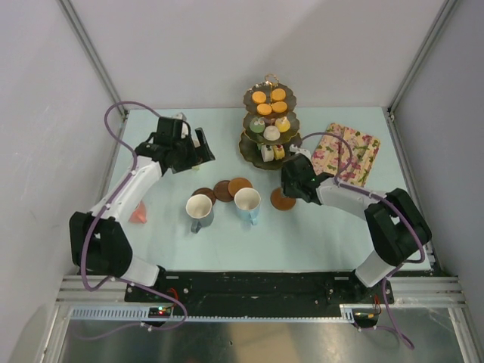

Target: Serve the afternoon tea

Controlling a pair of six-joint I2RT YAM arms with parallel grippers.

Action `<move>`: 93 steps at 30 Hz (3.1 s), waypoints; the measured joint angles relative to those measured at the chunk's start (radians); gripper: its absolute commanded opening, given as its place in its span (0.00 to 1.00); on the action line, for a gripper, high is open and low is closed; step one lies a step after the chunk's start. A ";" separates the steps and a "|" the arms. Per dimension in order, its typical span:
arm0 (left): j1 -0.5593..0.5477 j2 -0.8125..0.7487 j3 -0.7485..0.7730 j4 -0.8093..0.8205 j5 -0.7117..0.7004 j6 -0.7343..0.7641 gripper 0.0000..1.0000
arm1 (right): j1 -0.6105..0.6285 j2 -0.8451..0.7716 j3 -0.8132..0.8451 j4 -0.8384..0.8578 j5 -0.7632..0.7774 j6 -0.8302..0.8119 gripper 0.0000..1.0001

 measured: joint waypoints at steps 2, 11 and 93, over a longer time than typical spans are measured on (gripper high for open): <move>0.000 0.007 0.005 -0.013 -0.016 0.005 0.97 | 0.008 -0.004 0.002 0.030 -0.018 -0.015 0.61; 0.000 0.040 0.011 -0.070 -0.089 0.039 0.92 | 0.056 -0.003 0.026 0.102 -0.069 -0.071 0.67; -0.299 0.327 0.044 -0.098 -0.223 0.049 0.78 | -0.067 -0.406 -0.234 -0.024 -0.016 -0.039 0.68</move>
